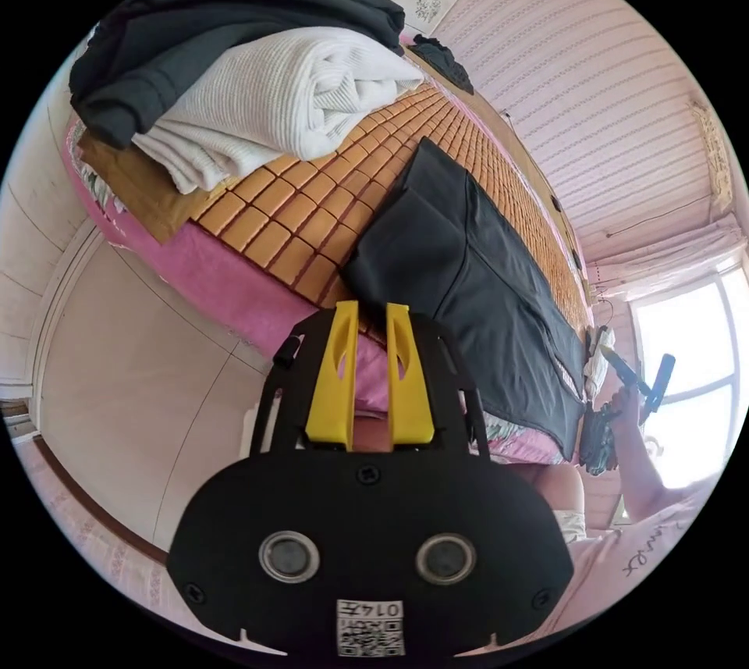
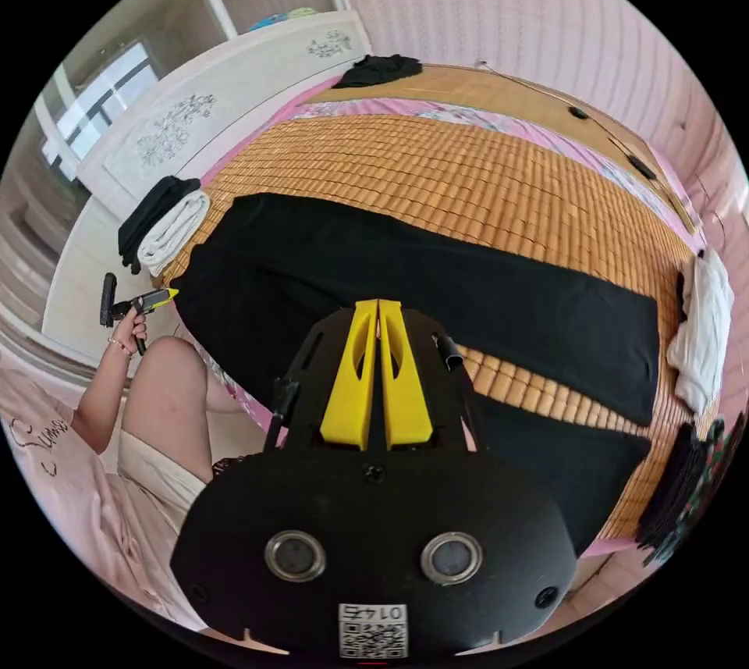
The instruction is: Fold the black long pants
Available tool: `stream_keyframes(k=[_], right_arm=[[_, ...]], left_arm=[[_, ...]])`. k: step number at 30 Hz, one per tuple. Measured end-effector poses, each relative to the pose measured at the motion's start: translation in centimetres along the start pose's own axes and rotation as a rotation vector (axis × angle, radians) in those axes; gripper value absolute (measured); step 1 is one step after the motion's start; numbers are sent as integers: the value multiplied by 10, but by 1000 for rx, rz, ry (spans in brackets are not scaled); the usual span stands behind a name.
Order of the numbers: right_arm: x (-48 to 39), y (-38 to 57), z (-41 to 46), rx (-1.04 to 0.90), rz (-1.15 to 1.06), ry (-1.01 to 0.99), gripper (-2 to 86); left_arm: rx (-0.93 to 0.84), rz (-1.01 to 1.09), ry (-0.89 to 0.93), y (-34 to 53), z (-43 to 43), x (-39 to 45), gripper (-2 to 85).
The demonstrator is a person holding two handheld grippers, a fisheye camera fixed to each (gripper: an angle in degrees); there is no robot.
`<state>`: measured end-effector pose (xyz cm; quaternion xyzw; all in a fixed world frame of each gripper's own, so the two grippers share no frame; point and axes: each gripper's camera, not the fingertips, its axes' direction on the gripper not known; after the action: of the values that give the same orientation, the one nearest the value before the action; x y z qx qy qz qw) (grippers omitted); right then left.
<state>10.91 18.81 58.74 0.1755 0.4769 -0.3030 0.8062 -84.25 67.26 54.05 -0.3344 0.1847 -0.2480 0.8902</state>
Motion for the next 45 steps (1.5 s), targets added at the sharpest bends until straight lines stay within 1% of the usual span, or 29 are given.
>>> stream_keyframes(k=[2,3,5,8,12,16,20,22,25,28,33,37,40,42,45], right_arm=[[80,73,-45,5,246,57,12],[98,91,-55,13,310,70,15],[155,163,-96,72,496,114,32],[207,237,-126,96,658,203,61],[258,300,-134,48,800,225,80],[305,344,-125,-24,919,258,106],[344,369,-110,-36,989,141,98],[355,373,-103,-57,971,95,81],[364,378,-108,-81,917,99,62],[363,387,-129,-1,844,52,32],[362,385,-182,157,724,76,21],[378,343,-209,212,628,129,19],[399,290,-209,173,570,193,21],[417,255,-204,154,582,221,24],[447,200,-196,201,659,216,38]], left_arm=[[7,17,-2,-6,1,6,67],[9,28,-17,-7,1,8,65],[0,71,-75,-12,3,19,58],[-34,114,-142,-18,5,32,46],[-46,52,-51,-23,1,30,9],[-66,20,-70,-26,-4,38,-8],[-60,39,-122,-29,-12,58,-10],[-67,66,-157,-30,-14,70,-10],[-65,76,-164,-32,-18,83,-10],[-37,71,-130,-31,-25,92,-10],[47,130,-48,-29,-44,114,-10],[136,233,14,-46,-61,149,-10],[192,292,44,-70,-65,184,-9],[207,320,66,-89,-60,205,-8],[215,310,71,-126,-40,238,-3]])
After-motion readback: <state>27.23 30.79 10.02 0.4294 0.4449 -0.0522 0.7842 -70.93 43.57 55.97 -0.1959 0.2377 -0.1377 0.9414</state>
